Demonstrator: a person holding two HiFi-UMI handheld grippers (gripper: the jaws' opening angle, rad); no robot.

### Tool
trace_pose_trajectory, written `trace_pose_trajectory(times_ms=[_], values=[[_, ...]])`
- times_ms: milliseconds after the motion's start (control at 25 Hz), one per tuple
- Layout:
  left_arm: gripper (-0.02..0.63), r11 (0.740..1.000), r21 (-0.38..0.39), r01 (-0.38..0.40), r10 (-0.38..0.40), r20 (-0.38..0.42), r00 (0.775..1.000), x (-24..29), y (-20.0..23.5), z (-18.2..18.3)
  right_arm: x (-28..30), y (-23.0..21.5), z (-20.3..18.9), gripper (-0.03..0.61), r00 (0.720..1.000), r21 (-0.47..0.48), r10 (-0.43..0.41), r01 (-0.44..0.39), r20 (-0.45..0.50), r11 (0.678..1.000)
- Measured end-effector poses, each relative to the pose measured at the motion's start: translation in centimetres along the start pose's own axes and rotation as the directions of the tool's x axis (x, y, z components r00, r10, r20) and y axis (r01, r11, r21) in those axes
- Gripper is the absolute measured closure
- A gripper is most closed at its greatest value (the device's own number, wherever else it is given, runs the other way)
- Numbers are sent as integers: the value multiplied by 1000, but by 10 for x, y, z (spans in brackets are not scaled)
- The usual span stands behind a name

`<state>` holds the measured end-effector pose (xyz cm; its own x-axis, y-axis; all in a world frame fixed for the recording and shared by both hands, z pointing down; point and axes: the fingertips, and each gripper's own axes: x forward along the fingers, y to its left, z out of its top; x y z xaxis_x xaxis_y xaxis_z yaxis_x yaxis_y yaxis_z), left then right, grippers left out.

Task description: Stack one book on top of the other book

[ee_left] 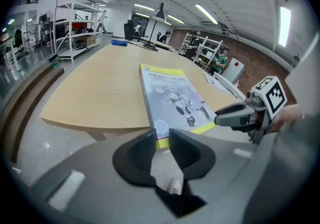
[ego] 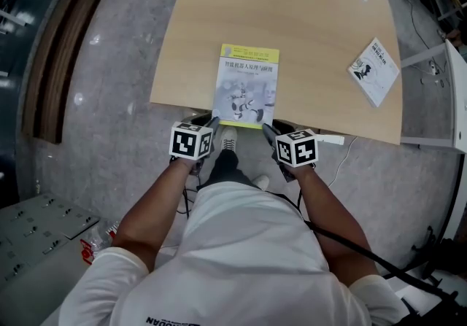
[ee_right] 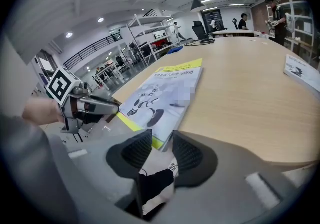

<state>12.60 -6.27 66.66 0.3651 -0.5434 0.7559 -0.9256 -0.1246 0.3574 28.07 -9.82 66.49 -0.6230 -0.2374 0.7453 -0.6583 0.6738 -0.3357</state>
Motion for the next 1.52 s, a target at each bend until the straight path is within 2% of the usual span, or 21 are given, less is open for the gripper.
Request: trace_pose_trajectory(times_ms=[240,360,480,600,680,760,840,880,1000,1120,1200,1240,1280,1360,1440,1520], values=[[526,1000,-4,14,-14,-30,999,-12,-6,-16,-3,10,-18,448,997,-34,29,-31,-70,999],[532,999,-15,28,-29,-18,999,-15,-10,-22,-6,11,-24,448,996,-12,54,-55,-75,998],[545,999,-40,14,-13,29,999,-18,-4,-18,-9,8,-19,448,997,44,76,-74,-29,996],[484,995,-103,16,-6,101,995,-20,1,-15,-15,-1,-12,440,993,145,93,-104,78,984],[446,976,-199,82,-54,139,989,-20,3,-11,-16,-5,-9,415,984,244,119,-148,132,958],[389,933,-319,168,-125,151,981,-17,5,-8,-12,-7,-8,362,977,328,149,-191,151,925],[377,882,-413,227,-181,149,972,-11,7,-7,-6,-8,-7,344,974,377,171,-217,152,900],[377,865,-438,244,-199,147,969,-8,8,-6,-2,-8,-7,344,973,394,177,-223,149,892],[377,852,-449,270,-237,130,963,2,8,-4,6,-8,-4,343,968,433,201,-249,154,866],[381,843,-445,302,-280,117,953,9,-2,-11,10,-2,-4,343,946,480,258,-322,197,816],[419,829,-455,326,-302,127,945,10,-9,-16,11,6,-7,344,928,496,301,-372,221,785],[439,823,-460,332,-306,133,943,10,-10,-16,11,9,-8,346,925,489,311,-379,217,786],[440,824,-459,331,-304,134,943,10,-11,-16,11,11,-8,363,928,471,312,-372,204,800],[443,845,-434,311,-288,121,950,9,-11,-15,10,11,-8,398,938,429,300,-348,176,834],[453,888,-370,273,-258,90,962,7,-13,-14,4,13,-4,438,937,395,302,-349,178,850],[457,936,-260,238,-230,58,971,2,-21,-11,-5,15,4,453,937,342,293,-342,188,875]])
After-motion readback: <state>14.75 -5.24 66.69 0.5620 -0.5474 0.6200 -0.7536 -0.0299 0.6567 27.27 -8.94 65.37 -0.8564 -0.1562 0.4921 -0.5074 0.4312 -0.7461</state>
